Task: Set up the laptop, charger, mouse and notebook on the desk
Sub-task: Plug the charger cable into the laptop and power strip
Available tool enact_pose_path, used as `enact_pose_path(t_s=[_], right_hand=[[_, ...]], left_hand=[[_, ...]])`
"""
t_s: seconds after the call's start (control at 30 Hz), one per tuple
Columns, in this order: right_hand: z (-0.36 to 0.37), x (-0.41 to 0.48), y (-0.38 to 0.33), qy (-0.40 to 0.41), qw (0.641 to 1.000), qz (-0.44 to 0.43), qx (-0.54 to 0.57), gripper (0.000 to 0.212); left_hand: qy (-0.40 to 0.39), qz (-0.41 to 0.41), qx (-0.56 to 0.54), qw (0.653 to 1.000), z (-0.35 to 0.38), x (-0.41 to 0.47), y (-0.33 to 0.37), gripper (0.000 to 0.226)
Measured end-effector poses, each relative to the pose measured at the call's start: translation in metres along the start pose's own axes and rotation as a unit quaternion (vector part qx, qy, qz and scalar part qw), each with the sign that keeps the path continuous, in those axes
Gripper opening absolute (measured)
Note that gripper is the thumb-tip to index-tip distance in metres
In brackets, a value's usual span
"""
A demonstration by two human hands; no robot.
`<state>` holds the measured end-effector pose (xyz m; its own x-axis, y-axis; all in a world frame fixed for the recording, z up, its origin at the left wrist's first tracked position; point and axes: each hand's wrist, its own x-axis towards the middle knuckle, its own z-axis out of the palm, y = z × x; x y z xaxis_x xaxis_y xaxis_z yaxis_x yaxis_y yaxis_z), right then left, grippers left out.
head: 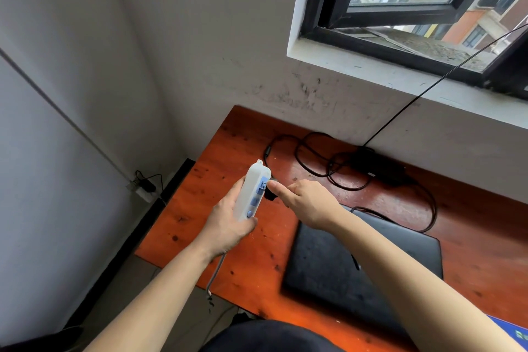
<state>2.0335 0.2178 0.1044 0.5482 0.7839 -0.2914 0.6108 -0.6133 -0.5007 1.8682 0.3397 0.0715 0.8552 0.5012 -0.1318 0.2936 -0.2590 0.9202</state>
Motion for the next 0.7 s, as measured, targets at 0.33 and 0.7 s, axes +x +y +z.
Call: enact_pose_path(t_s=[0.33, 0.7], right_hand=[[0.003, -0.007, -0.003, 0.061, 0.996, -0.044, -0.044, 0.03], [-0.019, -0.02, -0.006, -0.071, 0.997, -0.022, 0.035, 0.051]], left_hand=[[-0.048, -0.025, 0.019, 0.998, 0.002, 0.001, 0.004, 0.083], [-0.063, -0.037, -0.081, 0.994, 0.001, 0.007, 0.011, 0.075]])
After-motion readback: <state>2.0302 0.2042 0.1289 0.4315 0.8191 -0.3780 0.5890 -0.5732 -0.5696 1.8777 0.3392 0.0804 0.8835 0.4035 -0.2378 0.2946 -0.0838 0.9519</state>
